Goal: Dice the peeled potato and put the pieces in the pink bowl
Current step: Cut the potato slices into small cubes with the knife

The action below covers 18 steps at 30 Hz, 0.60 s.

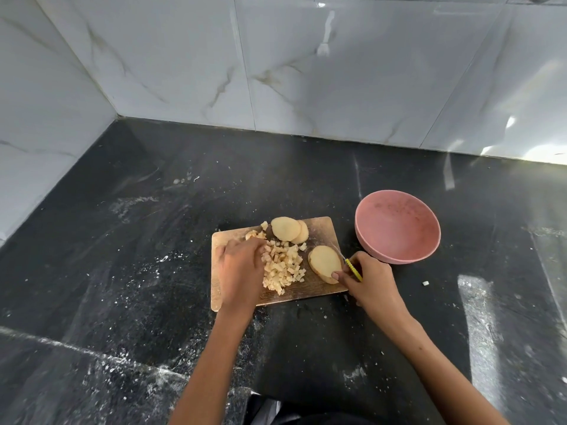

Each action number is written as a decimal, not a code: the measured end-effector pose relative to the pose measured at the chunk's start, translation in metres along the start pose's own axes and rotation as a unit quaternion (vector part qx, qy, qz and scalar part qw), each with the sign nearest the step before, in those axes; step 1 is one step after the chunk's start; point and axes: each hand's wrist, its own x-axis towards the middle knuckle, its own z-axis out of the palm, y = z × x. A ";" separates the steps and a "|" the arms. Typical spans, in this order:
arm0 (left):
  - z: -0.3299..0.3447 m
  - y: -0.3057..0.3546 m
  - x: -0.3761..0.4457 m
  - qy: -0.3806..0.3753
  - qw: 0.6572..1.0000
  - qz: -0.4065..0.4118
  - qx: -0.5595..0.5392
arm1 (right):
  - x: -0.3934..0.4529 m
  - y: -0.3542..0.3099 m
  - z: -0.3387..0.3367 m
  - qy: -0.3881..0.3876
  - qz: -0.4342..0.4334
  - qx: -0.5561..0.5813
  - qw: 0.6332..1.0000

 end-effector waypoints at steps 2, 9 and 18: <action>0.001 0.003 0.001 -0.022 0.999 0.006 0.041 | -0.002 0.003 -0.006 -0.024 0.000 -0.031 0.999; 0.016 0.010 -0.008 -0.023 0.996 0.039 0.077 | -0.014 0.010 -0.017 -0.075 0.049 -0.012 0.996; 0.061 0.057 -0.023 -0.139 0.970 0.158 0.122 | -0.011 0.004 -0.012 -0.077 0.043 -0.111 0.990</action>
